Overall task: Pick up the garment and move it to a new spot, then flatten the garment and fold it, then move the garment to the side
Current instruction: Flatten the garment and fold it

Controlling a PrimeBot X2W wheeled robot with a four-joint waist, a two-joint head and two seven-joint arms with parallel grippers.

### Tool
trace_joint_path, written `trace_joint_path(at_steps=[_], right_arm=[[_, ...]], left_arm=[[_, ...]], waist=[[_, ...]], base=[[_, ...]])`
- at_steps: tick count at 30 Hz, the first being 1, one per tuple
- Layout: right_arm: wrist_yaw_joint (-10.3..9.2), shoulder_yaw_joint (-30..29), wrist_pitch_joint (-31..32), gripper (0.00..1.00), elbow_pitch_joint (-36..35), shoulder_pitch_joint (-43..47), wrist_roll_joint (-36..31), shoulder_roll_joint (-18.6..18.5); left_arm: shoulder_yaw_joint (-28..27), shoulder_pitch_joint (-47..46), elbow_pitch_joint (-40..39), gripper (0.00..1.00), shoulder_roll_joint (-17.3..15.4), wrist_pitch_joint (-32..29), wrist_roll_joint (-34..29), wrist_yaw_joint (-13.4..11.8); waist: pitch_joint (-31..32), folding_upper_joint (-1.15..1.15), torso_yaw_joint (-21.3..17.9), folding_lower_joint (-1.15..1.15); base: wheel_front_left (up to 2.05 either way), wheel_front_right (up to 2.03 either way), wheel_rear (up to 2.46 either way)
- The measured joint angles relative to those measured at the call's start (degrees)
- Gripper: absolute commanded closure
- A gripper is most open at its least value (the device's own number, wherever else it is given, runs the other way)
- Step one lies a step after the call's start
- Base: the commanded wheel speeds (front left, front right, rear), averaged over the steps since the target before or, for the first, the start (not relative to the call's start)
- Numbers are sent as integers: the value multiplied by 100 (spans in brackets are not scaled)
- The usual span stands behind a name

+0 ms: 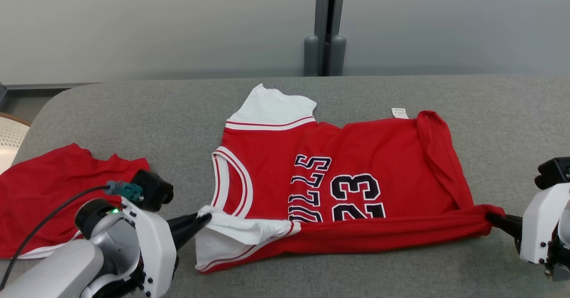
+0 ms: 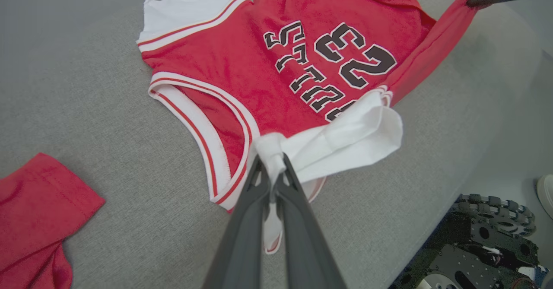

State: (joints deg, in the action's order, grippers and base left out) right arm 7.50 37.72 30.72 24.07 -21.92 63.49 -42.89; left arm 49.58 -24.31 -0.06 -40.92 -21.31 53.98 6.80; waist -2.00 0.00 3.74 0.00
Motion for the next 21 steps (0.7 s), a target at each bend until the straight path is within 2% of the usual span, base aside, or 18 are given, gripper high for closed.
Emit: trace_joint_path(at_steps=[6,14,15,16,18,21], right_arm=[[1,-153,170,100,246,-404,-333,347],[1,-221,205,100,452,-719,-625,645],[0,-266,197,53,519,-750,-628,690],[0,-279,193,0,525,-762,-631,720],[0,-315,31,0,509,-779,-659,802],[0,-353,-238,0,495,-811,-761,822]], left_arm=[[-60,-681,788,100,222,-36,-89,25],[107,-1055,1506,100,487,3,-69,46],[156,-1076,1574,100,517,-32,-56,47],[207,-1104,1624,93,548,-18,-51,56],[212,-1173,1770,0,606,130,-52,64],[110,-1288,2047,0,717,502,-105,64]], waist=[[-405,0,-82,0],[-738,0,-219,0],[-769,0,-229,0],[-797,0,-237,0],[-841,0,-242,0],[-869,0,-222,0]], base=[[0,0,0],[0,0,0],[0,0,0],[0,0,0],[0,0,0],[0,0,0]])
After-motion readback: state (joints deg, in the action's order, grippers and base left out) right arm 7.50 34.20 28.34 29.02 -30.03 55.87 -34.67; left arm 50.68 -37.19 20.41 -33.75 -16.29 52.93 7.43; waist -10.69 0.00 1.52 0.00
